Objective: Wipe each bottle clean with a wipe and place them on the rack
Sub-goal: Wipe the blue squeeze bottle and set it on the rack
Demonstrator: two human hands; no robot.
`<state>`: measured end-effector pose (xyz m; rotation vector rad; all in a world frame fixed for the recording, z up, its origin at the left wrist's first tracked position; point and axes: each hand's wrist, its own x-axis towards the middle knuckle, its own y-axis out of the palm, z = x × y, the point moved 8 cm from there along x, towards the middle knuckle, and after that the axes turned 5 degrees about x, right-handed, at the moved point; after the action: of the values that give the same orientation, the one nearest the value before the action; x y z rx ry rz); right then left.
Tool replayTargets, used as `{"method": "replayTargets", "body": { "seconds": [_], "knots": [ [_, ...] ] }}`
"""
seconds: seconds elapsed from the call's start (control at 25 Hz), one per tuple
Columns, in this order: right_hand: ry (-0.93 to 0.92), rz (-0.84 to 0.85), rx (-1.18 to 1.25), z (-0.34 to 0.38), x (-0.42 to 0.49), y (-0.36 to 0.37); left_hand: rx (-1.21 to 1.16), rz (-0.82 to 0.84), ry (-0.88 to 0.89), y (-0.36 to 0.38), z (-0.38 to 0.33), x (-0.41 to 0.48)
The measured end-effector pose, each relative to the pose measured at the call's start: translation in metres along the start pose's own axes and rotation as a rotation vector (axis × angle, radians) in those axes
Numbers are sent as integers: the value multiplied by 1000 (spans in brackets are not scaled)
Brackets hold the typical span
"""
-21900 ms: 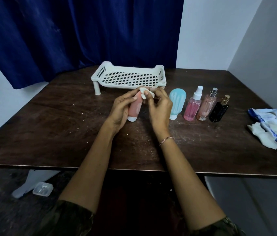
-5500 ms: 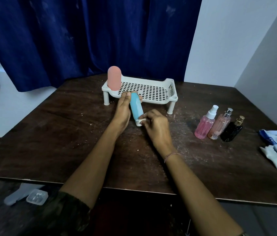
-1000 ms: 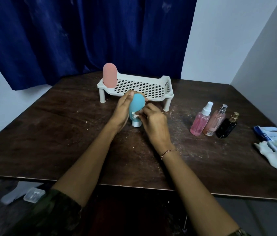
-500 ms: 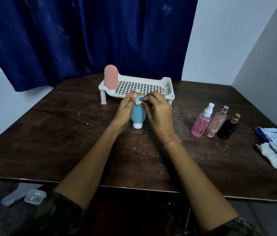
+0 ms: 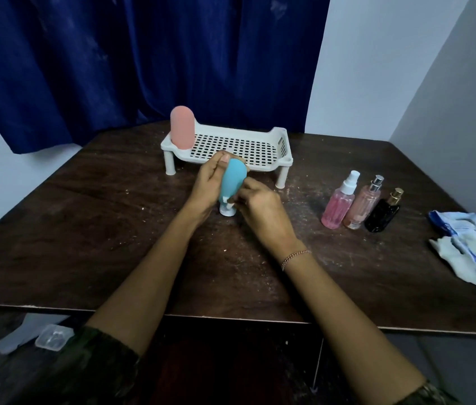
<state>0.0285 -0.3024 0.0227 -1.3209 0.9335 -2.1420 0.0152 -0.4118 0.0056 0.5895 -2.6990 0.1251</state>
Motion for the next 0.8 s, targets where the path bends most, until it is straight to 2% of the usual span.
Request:
{"method": "replayTargets", "body": {
  "seconds": [0.16, 0.52, 0.8],
  "knots": [
    [-13, 28, -62, 2, 1, 0, 19, -40, -19, -4, 1, -1],
    [53, -324, 95, -8, 31, -53, -47, -45, -44, -2, -1, -1],
    [45, -273, 206, -15, 25, -44, -62, -92, -44, -7, 3, 1]
  ]
}}
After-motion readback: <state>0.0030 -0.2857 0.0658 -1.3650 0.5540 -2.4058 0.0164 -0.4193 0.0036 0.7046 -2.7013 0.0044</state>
